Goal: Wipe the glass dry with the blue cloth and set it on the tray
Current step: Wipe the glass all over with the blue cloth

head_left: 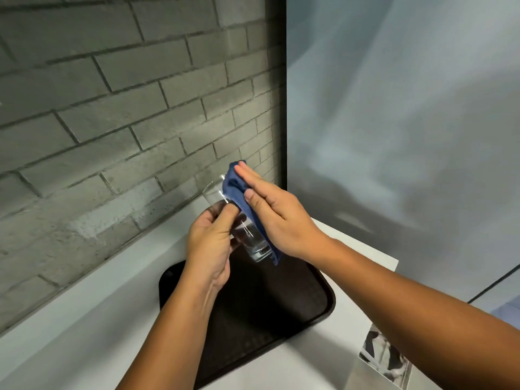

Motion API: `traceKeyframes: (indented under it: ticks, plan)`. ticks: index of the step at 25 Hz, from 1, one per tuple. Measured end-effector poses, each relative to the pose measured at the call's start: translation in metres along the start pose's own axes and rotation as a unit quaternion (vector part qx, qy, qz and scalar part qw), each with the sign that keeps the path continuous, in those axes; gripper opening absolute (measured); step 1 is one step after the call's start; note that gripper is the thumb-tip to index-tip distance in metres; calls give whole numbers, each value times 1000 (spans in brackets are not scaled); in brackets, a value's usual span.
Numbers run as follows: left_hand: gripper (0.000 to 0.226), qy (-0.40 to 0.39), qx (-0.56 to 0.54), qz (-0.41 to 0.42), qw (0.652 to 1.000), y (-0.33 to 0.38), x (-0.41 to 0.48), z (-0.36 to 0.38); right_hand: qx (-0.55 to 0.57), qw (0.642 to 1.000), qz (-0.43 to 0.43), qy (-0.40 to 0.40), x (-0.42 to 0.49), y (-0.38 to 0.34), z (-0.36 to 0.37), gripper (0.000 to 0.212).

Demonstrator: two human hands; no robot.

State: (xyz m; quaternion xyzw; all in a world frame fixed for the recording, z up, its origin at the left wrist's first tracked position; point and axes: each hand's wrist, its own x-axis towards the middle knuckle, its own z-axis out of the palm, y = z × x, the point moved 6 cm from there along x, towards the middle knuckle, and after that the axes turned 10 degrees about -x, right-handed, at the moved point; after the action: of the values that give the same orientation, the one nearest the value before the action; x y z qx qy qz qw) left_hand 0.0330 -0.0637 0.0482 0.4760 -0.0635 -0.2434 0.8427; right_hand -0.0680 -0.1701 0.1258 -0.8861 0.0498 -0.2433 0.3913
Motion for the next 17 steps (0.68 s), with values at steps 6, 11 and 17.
traceKeyframes:
  ticks: [6,11,17]
  plan:
    - [8,10,1,-19,1000,-2,-5,-3,-34,999,1,8,-4,11,6,52]
    - [10,21,20,-3,1000,6,-4,3,-53,998,-27,35,-4,11,5,54]
    - [30,20,10,3,1000,5,-3,6,-1,999,40,22,-3,32,7,51]
